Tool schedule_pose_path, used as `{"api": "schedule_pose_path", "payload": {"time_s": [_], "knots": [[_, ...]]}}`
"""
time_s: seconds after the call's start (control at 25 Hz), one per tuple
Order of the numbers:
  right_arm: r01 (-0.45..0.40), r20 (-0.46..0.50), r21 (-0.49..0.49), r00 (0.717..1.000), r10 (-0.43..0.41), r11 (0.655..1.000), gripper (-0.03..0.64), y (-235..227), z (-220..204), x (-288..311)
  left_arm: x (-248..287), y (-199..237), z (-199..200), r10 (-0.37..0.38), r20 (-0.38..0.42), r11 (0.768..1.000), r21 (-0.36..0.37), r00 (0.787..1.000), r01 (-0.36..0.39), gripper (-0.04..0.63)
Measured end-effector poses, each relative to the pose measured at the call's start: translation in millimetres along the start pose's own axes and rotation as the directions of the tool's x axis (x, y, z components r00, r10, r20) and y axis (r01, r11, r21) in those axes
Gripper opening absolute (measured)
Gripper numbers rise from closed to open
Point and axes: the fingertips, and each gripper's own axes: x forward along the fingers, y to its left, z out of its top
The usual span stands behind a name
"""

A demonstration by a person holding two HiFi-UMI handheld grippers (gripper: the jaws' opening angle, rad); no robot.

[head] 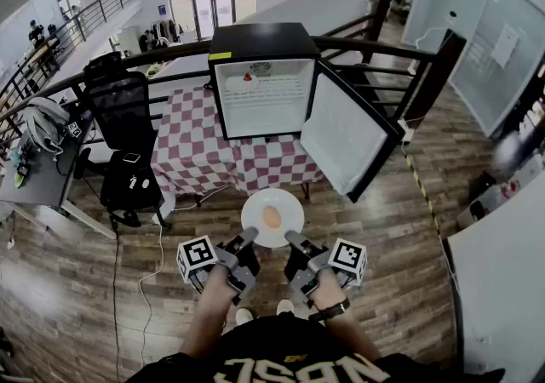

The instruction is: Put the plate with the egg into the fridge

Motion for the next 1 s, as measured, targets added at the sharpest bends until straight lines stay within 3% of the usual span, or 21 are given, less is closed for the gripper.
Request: {"api": "schedule_pose_path", "payload": {"time_s": [0.16,0.52,1.0], "knots": [[0.01,-0.004,-0.01,1.0,-0.01,1.0,0.031,0,3,-7,5,-21,-17,-0.016,-0.001,1.0,-0.022,1.0,0.015,0.034],[0.019,-0.011,-0.017,1.0,-0.019,1.0,0.031,-2,26,-9,29,-15,-20,-0.013,0.039,1.0,-0.022,0.999,0.013,0.034],[-0.028,-0.065,-0.013,0.997,0.028,1.0,0.031,2,54,-18,54,-30,-33,-0.022,0.061,1.0,0.008,0.998,0.022,0.034]]}}
